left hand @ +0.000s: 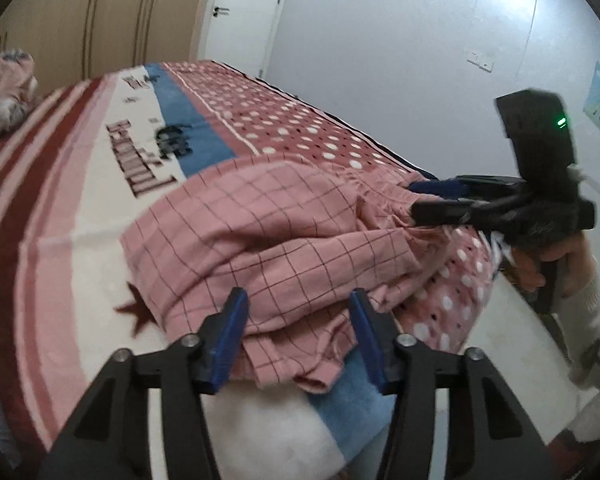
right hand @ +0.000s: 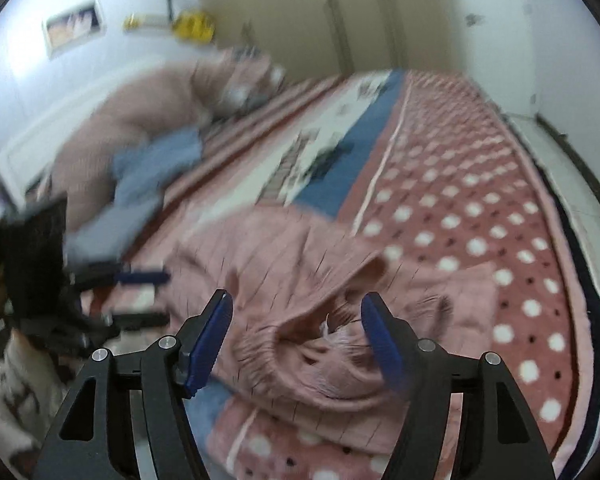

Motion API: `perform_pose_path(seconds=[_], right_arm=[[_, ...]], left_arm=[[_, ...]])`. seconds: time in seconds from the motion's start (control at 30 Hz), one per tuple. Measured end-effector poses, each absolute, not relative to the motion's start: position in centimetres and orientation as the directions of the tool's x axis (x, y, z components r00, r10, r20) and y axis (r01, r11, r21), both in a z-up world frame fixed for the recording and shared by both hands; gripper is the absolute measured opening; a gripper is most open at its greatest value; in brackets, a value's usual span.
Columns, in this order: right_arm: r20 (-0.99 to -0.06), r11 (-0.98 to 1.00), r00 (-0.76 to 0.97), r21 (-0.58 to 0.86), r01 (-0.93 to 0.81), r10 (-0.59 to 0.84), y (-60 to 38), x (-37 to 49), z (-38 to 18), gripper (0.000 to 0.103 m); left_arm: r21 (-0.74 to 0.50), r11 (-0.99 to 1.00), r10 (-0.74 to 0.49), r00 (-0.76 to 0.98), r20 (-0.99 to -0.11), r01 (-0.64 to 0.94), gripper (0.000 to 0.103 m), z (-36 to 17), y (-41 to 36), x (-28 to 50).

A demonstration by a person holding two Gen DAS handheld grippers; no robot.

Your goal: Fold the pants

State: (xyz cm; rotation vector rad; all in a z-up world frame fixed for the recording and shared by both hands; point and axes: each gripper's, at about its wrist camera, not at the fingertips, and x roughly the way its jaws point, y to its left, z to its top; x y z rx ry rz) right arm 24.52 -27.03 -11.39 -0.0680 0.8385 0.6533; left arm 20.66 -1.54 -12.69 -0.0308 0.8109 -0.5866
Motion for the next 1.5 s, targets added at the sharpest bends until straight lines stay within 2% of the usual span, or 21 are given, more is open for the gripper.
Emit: perform_pose_path(seconds=[0.03, 0.07, 0.1, 0.17, 0.2, 0.37, 0.5, 0.53, 0.6, 0.73, 1.03, 1.13, 1.17, 1.2, 1.27, 1.43, 1.5], right_arm=[[-0.736, 0.816, 0.486, 0.156, -0.557, 0.472, -26.7, 24.5, -11.9, 0.062], [-0.754, 0.828, 0.494, 0.118, -0.548, 0.434, -26.7, 24.3, -12.5, 0.054], [-0.763, 0.833, 0.497, 0.096, -0.544, 0.413, -26.8, 24.1, -12.9, 0.036], [-0.775, 0.833, 0.481, 0.102, -0.544, 0.409, -27.4, 24.1, -13.5, 0.019], [-0.769, 0.835, 0.484, 0.116, -0.537, 0.418, -27.8, 24.1, -13.5, 0.017], [-0.709, 0.877, 0.574, 0.132, -0.463, 0.410, -30.4, 24.3, -11.4, 0.014], [-0.751, 0.867, 0.504, 0.181, -0.465, 0.427, -30.8, 25.5, -11.8, 0.015], [-0.755, 0.873, 0.511, 0.164, -0.459, 0.411, -30.8, 25.6, -12.0, 0.018], [-0.757, 0.888, 0.539, 0.117, -0.444, 0.369, -31.0, 25.9, -12.0, 0.035], [-0.742, 0.894, 0.544, 0.168, -0.415, 0.392, -32.2, 27.5, -11.1, 0.039], [-0.773, 0.855, 0.489, 0.130, -0.502, 0.404, -30.0, 29.1, -12.5, 0.042], [-0.713, 0.785, 0.451, 0.229, -0.575, 0.538, -29.1, 27.5, -12.2, 0.039], [-0.703, 0.768, 0.438, 0.244, -0.591, 0.560, -28.7, 27.1, -12.2, 0.032], [-0.705, 0.759, 0.429, 0.238, -0.607, 0.564, -28.1, 26.7, -12.4, 0.019], [-0.706, 0.757, 0.446, 0.197, -0.623, 0.550, -26.9, 25.9, -12.5, 0.006], [-0.673, 0.710, 0.432, 0.201, -0.674, 0.601, -25.8, 23.7, -13.0, 0.004], [-0.682, 0.699, 0.412, 0.205, -0.685, 0.604, -25.7, 23.3, -13.8, 0.008]], left_arm=[[-0.258, 0.834, -0.516, 0.526, -0.676, 0.488, 0.042, -13.0, -1.5, 20.6], [-0.259, 0.832, -0.518, 0.520, -0.679, 0.491, 0.042, -13.3, -1.4, 20.3], [-0.261, 0.830, -0.520, 0.516, -0.681, 0.492, 0.042, -13.4, -1.4, 20.2], [-0.269, 0.829, -0.526, 0.521, -0.672, 0.490, 0.042, -13.1, -1.2, 20.0], [-0.271, 0.829, -0.527, 0.523, -0.670, 0.489, 0.042, -12.9, -1.2, 19.9], [-0.242, 0.837, -0.512, 0.547, -0.662, 0.491, 0.042, -11.9, -1.2, 19.4], [-0.239, 0.847, -0.504, 0.576, -0.644, 0.474, 0.042, -10.9, -0.5, 19.2], [-0.239, 0.850, -0.501, 0.582, -0.641, 0.469, 0.042, -10.7, -0.3, 19.2], [-0.242, 0.857, -0.494, 0.595, -0.634, 0.455, 0.042, -10.4, 0.2, 19.4], [-0.236, 0.867, -0.480, 0.604, -0.636, 0.440, 0.043, -10.2, 0.5, 19.7], [-0.231, 0.876, -0.464, 0.612, -0.640, 0.423, 0.043, -10.1, 0.5, 20.3], [-0.237, 0.876, -0.466, 0.612, -0.639, 0.420, 0.043, -10.1, 0.5, 20.5], [-0.243, 0.874, -0.471, 0.609, -0.638, 0.422, 0.044, -10.1, 0.4, 20.7], [-0.247, 0.872, -0.475, 0.608, -0.637, 0.423, 0.044, -10.0, 0.3, 20.8], [-0.249, 0.869, -0.480, 0.606, -0.634, 0.428, 0.047, -9.8, -0.1, 21.1], [-0.285, 0.835, -0.537, 0.584, -0.609, 0.470, 0.051, -8.6, -2.2, 21.8], [-0.289, 0.823, -0.553, 0.570, -0.607, 0.489, 0.051, -8.4, -3.3, 22.0]])
